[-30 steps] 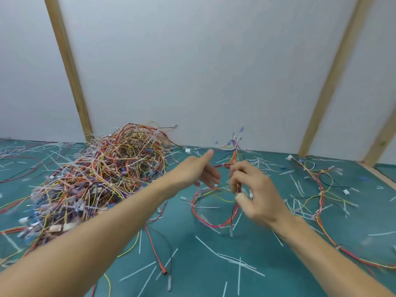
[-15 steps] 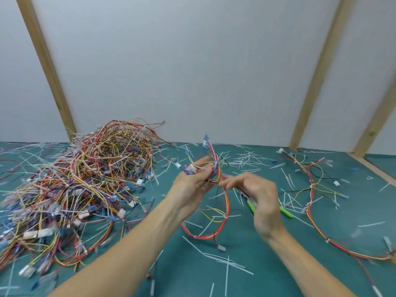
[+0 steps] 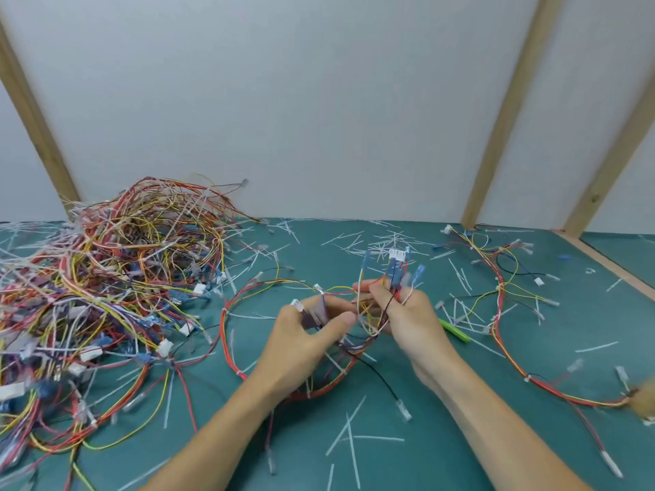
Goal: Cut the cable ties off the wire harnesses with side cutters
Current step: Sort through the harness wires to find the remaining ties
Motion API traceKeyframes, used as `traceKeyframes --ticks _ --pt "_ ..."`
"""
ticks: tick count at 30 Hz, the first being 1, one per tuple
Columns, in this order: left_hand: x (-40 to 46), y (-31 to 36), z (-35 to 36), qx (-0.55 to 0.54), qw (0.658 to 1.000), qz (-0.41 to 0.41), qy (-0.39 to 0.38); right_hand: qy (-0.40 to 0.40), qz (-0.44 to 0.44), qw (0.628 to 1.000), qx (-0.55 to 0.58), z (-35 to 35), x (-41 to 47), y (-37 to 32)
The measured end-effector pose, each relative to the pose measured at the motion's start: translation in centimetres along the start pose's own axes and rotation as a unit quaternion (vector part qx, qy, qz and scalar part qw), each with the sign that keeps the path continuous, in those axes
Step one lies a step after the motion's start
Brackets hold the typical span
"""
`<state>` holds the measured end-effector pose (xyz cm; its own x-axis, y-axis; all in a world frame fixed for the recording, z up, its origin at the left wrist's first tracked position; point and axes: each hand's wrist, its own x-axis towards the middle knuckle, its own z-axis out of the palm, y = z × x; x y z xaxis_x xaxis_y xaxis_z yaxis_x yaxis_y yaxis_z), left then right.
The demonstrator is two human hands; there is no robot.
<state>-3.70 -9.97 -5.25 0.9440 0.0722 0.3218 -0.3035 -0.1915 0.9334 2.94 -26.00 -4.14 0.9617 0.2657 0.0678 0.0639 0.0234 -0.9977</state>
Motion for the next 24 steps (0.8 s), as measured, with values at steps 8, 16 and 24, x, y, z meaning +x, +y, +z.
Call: traceKeyframes --ticks 8,16,24 --pt "1.3 -0.6 -2.4 -0.025 0.982 -0.056 0.181 0.086 -0.092 0.911 -0.393 -0.7 -0.2 1.0" --pt "-0.1 -0.7 -0.6 0.054 0.997 -0.04 -0.036 0.04 -0.086 0.977 -0.189 -0.2 -0.2 1.2" --pt "0.4 -1.1 -1.0 0.056 0.99 -0.054 0.115 -0.014 0.021 0.999 0.023 0.5 -0.7 0.9"
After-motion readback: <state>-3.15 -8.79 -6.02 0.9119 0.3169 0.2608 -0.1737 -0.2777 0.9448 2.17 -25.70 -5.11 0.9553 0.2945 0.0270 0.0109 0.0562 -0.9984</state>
